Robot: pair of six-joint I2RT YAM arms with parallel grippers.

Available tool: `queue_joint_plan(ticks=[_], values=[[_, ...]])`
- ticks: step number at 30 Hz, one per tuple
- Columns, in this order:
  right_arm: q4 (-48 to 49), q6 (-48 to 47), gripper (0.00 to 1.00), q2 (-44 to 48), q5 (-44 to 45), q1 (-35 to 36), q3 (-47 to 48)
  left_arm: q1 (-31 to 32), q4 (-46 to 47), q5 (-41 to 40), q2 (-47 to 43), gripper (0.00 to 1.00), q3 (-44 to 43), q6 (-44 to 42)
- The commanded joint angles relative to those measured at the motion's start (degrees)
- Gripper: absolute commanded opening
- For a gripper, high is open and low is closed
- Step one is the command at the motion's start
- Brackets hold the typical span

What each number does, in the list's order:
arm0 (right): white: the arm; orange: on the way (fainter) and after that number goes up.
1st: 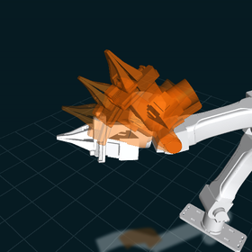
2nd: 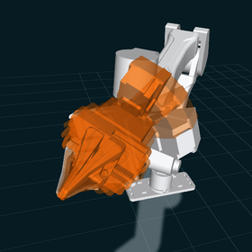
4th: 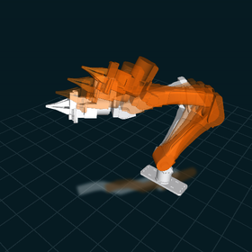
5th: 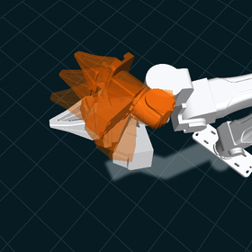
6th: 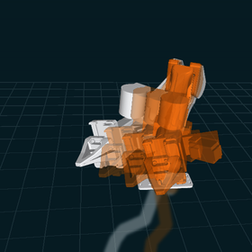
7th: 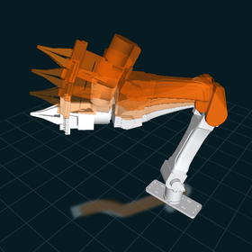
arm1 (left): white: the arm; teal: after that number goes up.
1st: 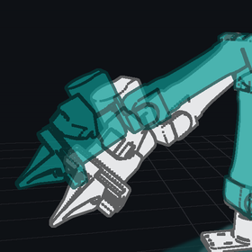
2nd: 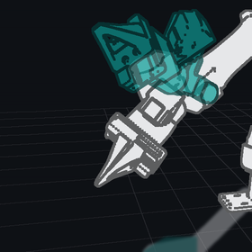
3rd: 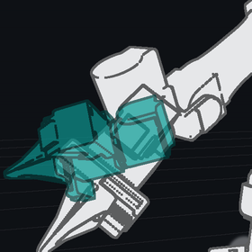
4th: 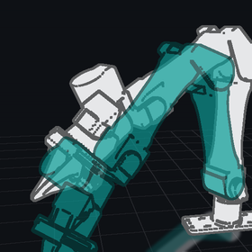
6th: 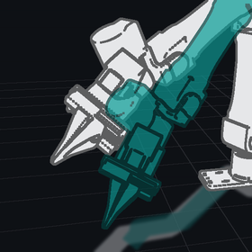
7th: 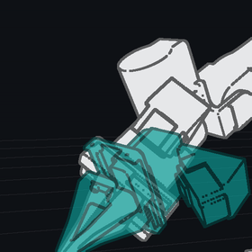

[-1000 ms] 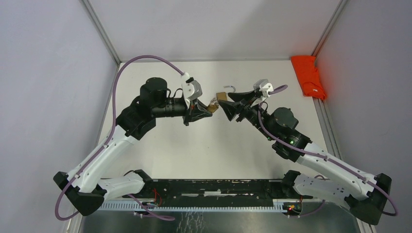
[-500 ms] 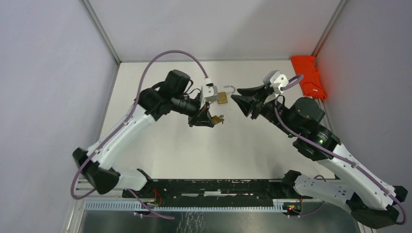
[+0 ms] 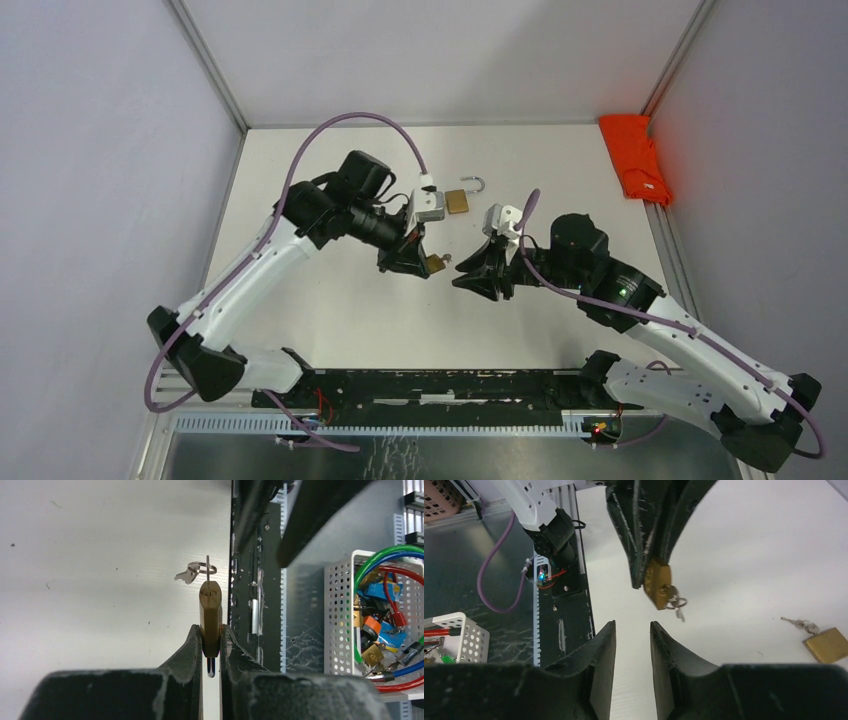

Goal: Unlock with the key
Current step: Unlock the lock.

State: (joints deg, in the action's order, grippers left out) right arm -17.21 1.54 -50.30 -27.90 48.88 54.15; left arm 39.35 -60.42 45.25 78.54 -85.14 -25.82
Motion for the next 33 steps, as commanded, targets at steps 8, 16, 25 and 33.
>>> queue_joint_plan(ticks=[8,16,25,33], values=[[7.99,-0.99,0.37,-2.39,-10.23,-5.23,3.52,0.12,3.95,5.88,-8.74,0.02,5.91,-0.55],[15.43,4.42,0.42,-6.99,-21.64,-6.09,3.92,0.16,4.57,6.75,-8.37,0.02,5.89,-0.63],[14.63,4.02,0.28,-7.25,-20.49,-6.21,3.76,0.12,4.62,6.78,-8.76,0.02,5.78,-1.0],[13.97,3.21,0.31,-7.62,-18.42,-6.83,3.16,0.16,4.59,6.78,-8.85,0.02,5.61,-1.02]])
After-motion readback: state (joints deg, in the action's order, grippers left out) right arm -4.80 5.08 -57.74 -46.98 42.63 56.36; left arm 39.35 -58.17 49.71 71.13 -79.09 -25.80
